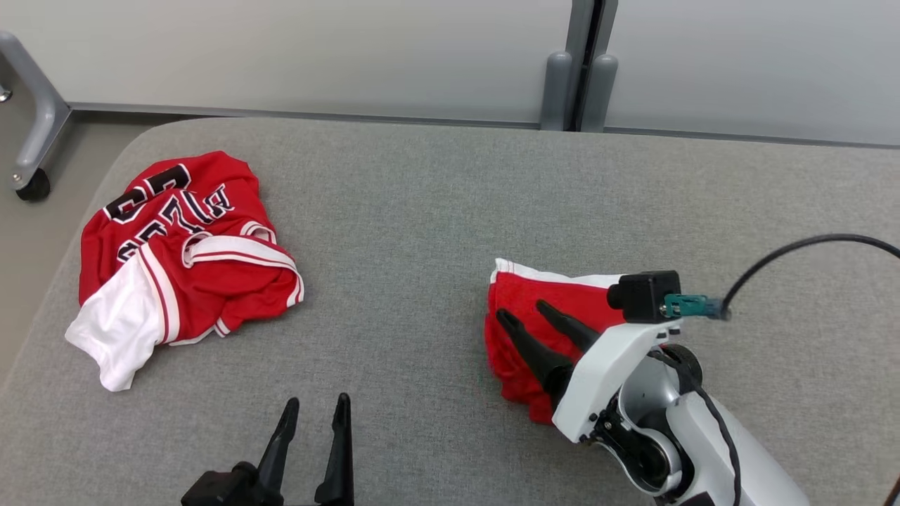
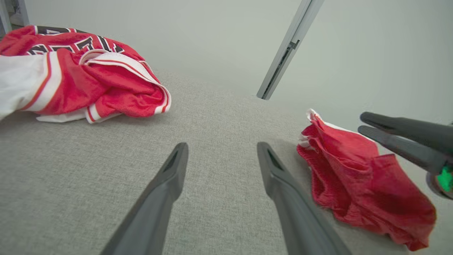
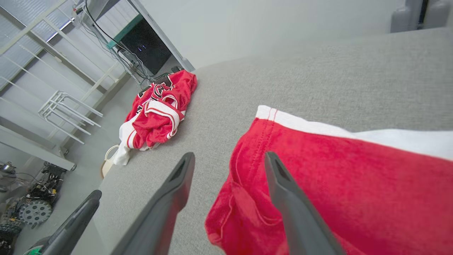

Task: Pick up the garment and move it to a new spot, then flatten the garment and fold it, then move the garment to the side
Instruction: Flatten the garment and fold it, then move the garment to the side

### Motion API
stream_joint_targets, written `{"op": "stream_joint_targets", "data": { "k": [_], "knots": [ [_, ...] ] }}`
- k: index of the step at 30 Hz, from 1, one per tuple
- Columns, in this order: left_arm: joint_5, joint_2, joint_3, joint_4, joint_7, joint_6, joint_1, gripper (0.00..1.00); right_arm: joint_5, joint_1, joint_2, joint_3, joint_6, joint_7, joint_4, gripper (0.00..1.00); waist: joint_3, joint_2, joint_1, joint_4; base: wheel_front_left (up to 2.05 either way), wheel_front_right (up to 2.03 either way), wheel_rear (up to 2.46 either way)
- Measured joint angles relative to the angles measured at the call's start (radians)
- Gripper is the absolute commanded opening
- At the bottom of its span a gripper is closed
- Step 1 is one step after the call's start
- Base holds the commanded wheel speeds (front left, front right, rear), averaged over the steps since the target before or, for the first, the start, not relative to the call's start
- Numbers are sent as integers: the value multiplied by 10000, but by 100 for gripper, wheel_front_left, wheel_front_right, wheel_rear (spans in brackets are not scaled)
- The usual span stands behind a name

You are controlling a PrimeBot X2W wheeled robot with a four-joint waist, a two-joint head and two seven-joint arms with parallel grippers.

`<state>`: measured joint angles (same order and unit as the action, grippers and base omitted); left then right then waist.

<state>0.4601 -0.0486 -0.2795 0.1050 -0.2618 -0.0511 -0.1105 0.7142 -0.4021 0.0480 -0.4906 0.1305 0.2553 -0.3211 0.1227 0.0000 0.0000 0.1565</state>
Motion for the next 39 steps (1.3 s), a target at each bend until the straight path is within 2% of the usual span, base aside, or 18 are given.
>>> {"op": "stream_joint_targets", "data": {
  "k": [3, 6, 10, 13, 18, 21, 27, 35, 36, 37, 38, 39],
  "knots": [
    [-23, 0, 249, 19, 0, -36, -273, 100, -767, 508, 81, 336, 2, -763, 562, 100, -257, 0, 0, -144, 0, 0, 0],
    [-161, -13, 518, -17, 0, -77, -569, 100, -1741, 1353, 821, 882, 2, -1392, 1158, 100, -579, 0, 0, -338, 0, 0, 0],
    [-286, -67, 890, -65, 0, -86, -918, 100, -2006, 2706, 1446, 1745, -8, -2054, 1797, 100, -1023, 0, 0, -612, 0, 0, 0],
    [-387, -94, 1187, -140, 0, -73, -1131, 100, -2750, 3365, 2169, 2472, -6, -2807, 1962, 100, -1279, 0, 0, -830, 0, 0, 0],
    [-679, -67, 1697, -384, 0, 73, -1226, 100, -3428, 4272, 2243, 3754, -8, -4452, 1515, 100, -1571, 0, 0, -1021, 0, 0, 0],
    [-945, -61, 1994, -428, 0, 244, -1361, 100, -3854, 4672, 2217, 4318, -8, -4949, 1024, 100, -1706, 0, 0, -1044, 0, 0, 0],
    [-1369, -25, 2347, -468, -25, 504, -1671, 100, -4426, 5113, 1787, 5043, -8, -5145, 585, 100, -1850, 0, 0, -1027, 0, 0, 0],
    [-1346, -10, 2449, -456, -25, 566, -1784, 100, -4729, 5224, 1388, 5032, -8, -5158, 915, 100, -1855, 0, 0, -970, 0, 0, 0],
    [-1335, -10, 2424, -468, -25, 543, -1781, 100, -4727, 5110, 1379, 4899, -8, -5158, 961, 96, -1821, 0, 0, -950, 0, 0, 0],
    [-1331, -8, 2403, -476, -25, 543, -1772, 100, -4721, 4954, 1377, 4688, -8, -5164, 978, 66, -1781, 0, 0, -927, 0, 0, 0],
    [-1319, -8, 2370, -483, -25, 543, -1750, 100, -4707, 4749, 1381, 4449, -8, -5168, 917, 23, -1731, 0, 0, -903, 0, 0, 0],
    [-1315, -8, 2347, -483, -25, 543, -1708, 100, -4709, 4520, 1407, 4178, -8, -5168, 836, 0, -1673, 0, 0, -877, 0, 0, 0]
  ]
}}
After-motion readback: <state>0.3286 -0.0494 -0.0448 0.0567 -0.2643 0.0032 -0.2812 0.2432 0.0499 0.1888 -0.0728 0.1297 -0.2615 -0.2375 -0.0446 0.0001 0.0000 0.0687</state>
